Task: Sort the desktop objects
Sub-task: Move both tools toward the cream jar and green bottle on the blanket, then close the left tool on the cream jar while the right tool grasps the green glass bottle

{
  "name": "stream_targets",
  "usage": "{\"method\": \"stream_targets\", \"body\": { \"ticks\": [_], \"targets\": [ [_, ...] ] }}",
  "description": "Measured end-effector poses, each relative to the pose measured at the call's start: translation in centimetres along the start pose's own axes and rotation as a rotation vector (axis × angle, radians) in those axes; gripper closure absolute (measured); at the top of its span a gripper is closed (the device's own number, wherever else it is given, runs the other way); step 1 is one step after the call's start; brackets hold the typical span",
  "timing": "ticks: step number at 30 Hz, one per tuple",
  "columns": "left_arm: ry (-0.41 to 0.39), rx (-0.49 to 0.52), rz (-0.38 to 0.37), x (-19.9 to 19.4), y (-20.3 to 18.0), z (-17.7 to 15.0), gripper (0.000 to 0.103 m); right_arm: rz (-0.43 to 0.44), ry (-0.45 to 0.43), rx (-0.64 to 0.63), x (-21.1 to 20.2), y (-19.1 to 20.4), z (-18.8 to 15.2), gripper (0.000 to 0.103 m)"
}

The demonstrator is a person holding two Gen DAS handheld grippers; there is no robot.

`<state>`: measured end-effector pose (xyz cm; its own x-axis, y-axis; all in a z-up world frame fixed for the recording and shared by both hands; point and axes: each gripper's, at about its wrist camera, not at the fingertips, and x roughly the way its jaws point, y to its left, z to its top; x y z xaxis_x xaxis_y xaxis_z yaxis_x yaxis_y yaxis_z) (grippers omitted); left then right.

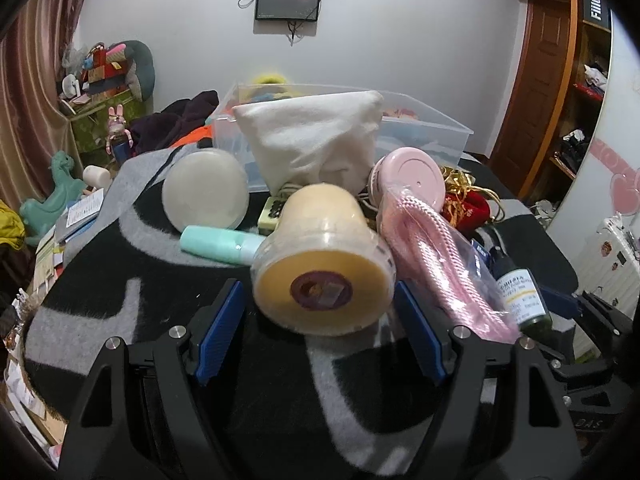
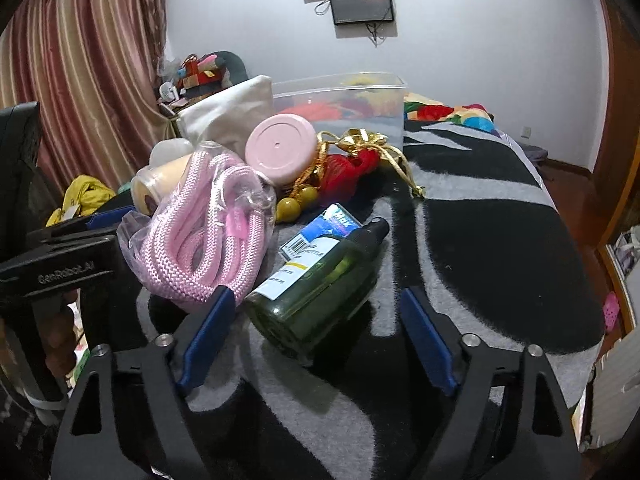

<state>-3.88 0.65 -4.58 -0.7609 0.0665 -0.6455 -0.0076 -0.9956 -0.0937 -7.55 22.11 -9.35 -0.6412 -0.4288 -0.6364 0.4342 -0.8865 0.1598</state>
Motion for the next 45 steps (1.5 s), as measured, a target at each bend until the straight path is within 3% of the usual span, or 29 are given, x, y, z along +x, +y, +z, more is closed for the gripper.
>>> {"method": "stream_targets", "body": {
  "ticks": [2,4,6,14,18,25,28,29,30,31,36,39,45],
  "targets": [
    [-0.005,-0.012,0.009,0.3,-0.1,0.1,0.026,-0.001,0.002,0.016,0.2,-0.4,0.1,0.027],
    [-0.019,-0.028,0.018,0.5,-0.1,0.2,0.024,-0.013,0.001,0.024,0.3,-0.5,0.0,0.044],
    [-0.052,-0.043,0.052,0.2,-0.2,0.2,0.024,-0.028,-0.006,0.010,0.3,-0.4,0.0,0.050],
    [-0.122,-0.059,0.129,-1.1,0.4,-0.8,0.022,-0.029,-0.023,0.036,0.0,-1.4,0.1,0.053],
    [-0.118,-0.080,0.129,-2.0,1.5,-1.3,0.022,0.019,0.002,0.103,-0.1,-2.9,0.4,0.053],
    [-0.086,-0.062,0.135,-0.4,0.9,-0.4,0.022,-0.004,0.004,0.087,0.6,-1.8,0.8,0.040],
    [-0.097,-0.060,0.127,0.1,0.4,-0.1,0.031,-0.005,-0.010,0.112,0.9,-2.0,1.0,0.040],
    [-0.100,-0.059,0.125,0.2,0.4,-0.1,0.033,-0.013,-0.015,0.109,1.0,-2.0,1.0,0.041],
    [-0.105,-0.061,0.129,0.2,0.4,-0.1,0.033,-0.023,-0.021,0.107,0.8,-2.0,0.9,0.050],
    [-0.109,-0.062,0.128,0.2,0.4,-0.2,0.033,-0.026,-0.023,0.106,0.8,-2.1,0.8,0.052],
    [-0.111,-0.100,0.103,-0.7,1.2,-0.7,0.034,-0.013,-0.057,0.101,-0.1,-2.3,0.4,0.056],
    [-0.119,-0.132,0.094,-1.5,1.8,-0.8,0.035,0.030,-0.126,0.090,-1.5,-2.0,0.3,0.059],
    [-0.168,-0.168,0.122,-3.3,2.7,-0.4,0.036,0.043,-0.186,0.034,-2.7,-0.4,0.4,0.060]
  ]
}}
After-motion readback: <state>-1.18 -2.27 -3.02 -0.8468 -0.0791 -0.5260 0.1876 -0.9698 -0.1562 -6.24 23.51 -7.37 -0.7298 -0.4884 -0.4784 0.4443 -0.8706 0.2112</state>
